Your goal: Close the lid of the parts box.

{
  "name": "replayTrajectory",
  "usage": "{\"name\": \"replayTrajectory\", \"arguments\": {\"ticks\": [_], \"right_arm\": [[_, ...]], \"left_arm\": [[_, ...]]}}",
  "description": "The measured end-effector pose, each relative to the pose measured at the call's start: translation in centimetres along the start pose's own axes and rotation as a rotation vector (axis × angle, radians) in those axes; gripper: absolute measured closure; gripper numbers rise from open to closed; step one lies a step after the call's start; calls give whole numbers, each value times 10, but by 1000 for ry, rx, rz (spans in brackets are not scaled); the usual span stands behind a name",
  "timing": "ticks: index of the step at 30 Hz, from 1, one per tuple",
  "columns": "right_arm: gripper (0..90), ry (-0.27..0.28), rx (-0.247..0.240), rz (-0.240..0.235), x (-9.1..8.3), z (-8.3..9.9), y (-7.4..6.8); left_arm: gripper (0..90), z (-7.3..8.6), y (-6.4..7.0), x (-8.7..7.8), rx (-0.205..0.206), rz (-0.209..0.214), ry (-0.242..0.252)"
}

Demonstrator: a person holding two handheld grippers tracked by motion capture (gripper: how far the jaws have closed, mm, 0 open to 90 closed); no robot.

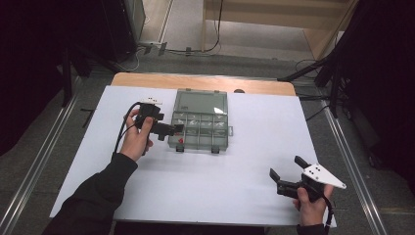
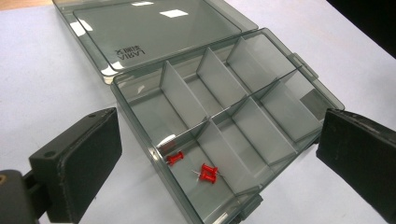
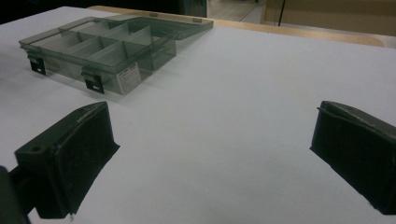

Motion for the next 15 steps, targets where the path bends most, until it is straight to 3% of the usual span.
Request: {"name": "replayTrajectory", "arguments": {"ticks": [5,15], "right_arm": [[0,-15,-11,-5,3,-2,-5],[0,-31,-26,-29,23,-21,-14]], "left_arm": [[0,2,1,2,6,47,-12],[0,3,-4,4,3,13,27]]}}
Point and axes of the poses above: each handheld gripper's, and its own axes: x roughly forward along the jaws, z roughly out of its underside, y roughly to its right, the point moved 6 cm from there along x, roughly forward along the jaws, and after that the axes turned 14 degrees about -z, right-handed, at the moved point
